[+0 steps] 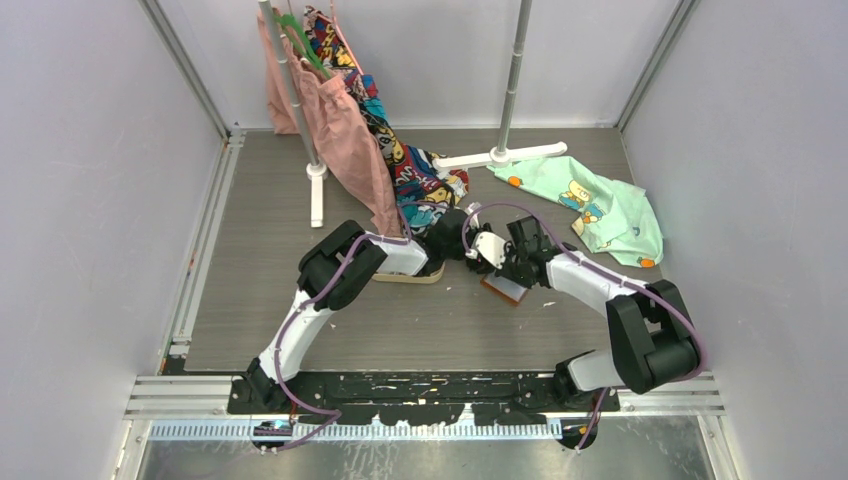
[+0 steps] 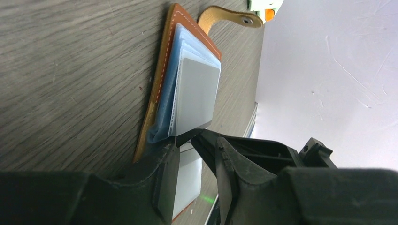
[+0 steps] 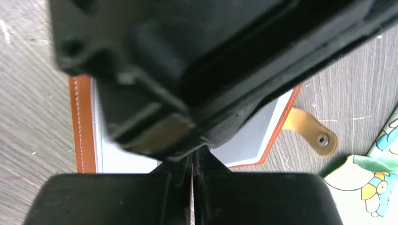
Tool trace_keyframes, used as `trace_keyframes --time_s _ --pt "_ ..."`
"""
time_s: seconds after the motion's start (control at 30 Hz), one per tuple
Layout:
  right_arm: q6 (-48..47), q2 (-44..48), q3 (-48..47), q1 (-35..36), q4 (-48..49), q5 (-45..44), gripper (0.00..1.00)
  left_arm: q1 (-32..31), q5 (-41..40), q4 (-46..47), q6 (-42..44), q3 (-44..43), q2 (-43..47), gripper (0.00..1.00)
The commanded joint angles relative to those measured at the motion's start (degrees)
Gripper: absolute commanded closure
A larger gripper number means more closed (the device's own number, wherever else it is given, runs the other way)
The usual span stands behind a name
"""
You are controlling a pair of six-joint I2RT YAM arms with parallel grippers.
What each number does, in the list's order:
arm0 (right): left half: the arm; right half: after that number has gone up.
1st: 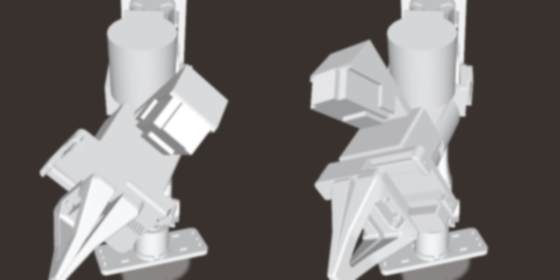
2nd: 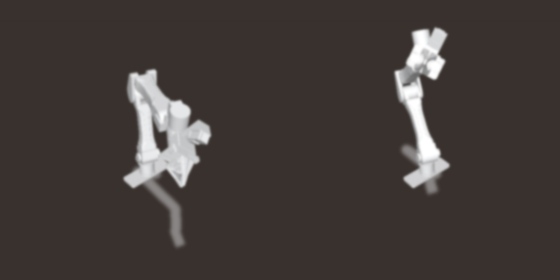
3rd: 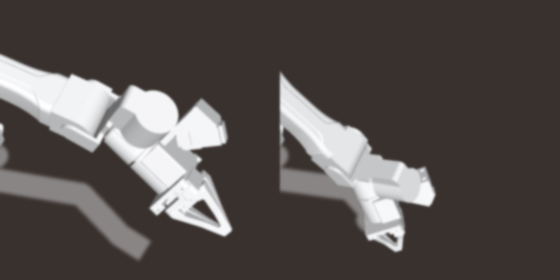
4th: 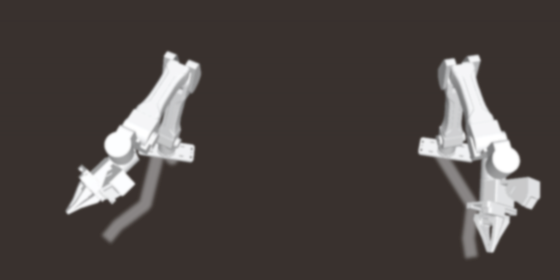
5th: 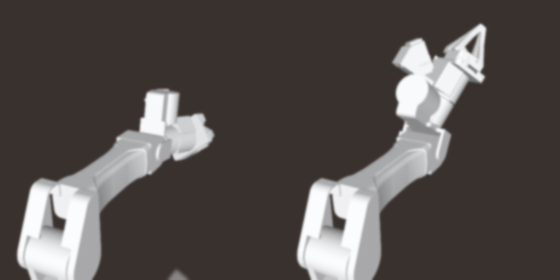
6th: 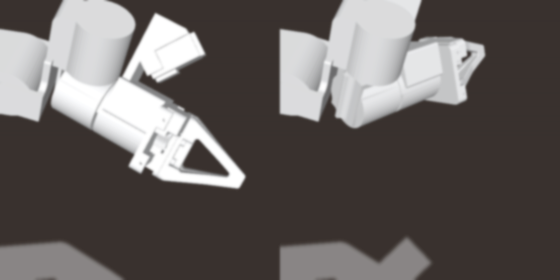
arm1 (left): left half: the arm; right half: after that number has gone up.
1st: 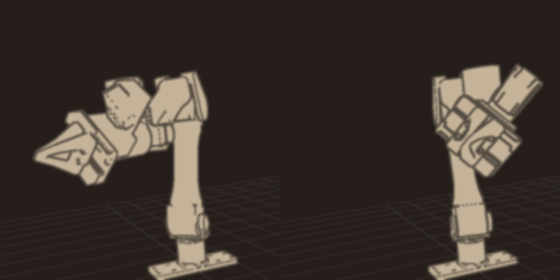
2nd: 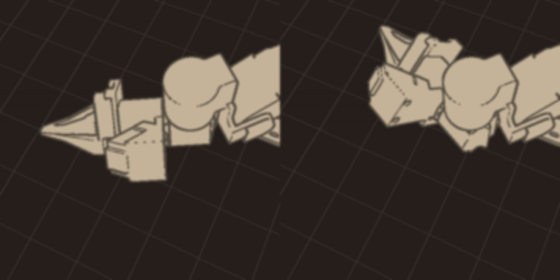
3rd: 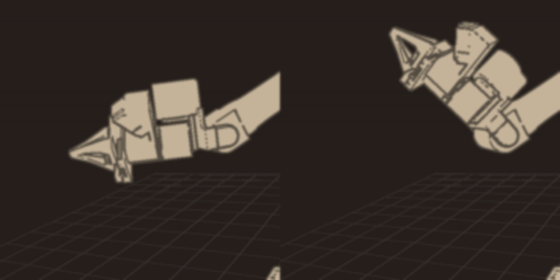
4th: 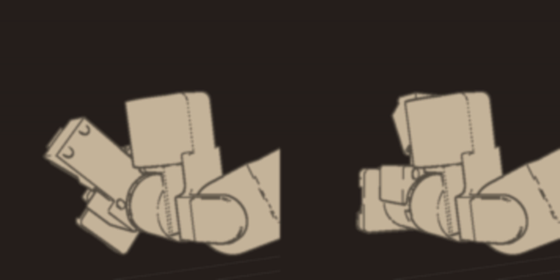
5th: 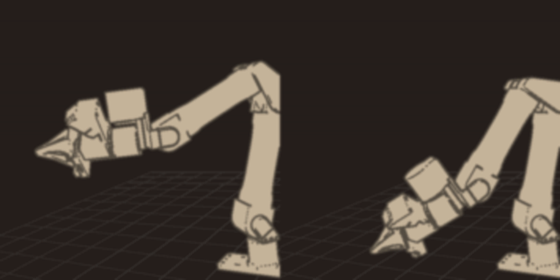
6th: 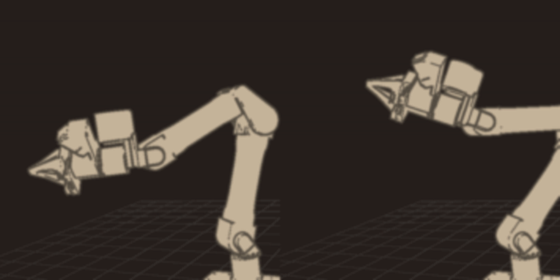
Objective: Put the credit cards into the card holder
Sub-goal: Insert the credit card into the card holder.
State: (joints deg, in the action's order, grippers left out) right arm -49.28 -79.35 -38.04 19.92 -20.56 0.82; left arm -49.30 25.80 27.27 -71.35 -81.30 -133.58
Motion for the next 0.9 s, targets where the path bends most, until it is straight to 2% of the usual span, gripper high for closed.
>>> trace_keyframes --time_s 0.0,0.23,0.67,0.87 --pt "3.54 -0.20 -1.83 -1.13 5.07 -4.40 0.99 0.43 -0.27 -4.60 3.21 0.29 1.28 0.63" --pt "7.34 0.27 -2.33 -3.21 5.34 -1.94 0.98 1.06 -0.88 -5.71 4.84 1.11 3.40 0.58" --pt "15.58 2.60 -5.92 -12.09 -0.96 18.72 0.89 1.62 -0.57 -7.58 8.00 2.87 6.97 0.56" --pt "22.55 0.53 -8.19 -16.78 -0.91 23.43 0.83 1.66 0.46 -7.76 9.43 3.57 7.96 0.56"
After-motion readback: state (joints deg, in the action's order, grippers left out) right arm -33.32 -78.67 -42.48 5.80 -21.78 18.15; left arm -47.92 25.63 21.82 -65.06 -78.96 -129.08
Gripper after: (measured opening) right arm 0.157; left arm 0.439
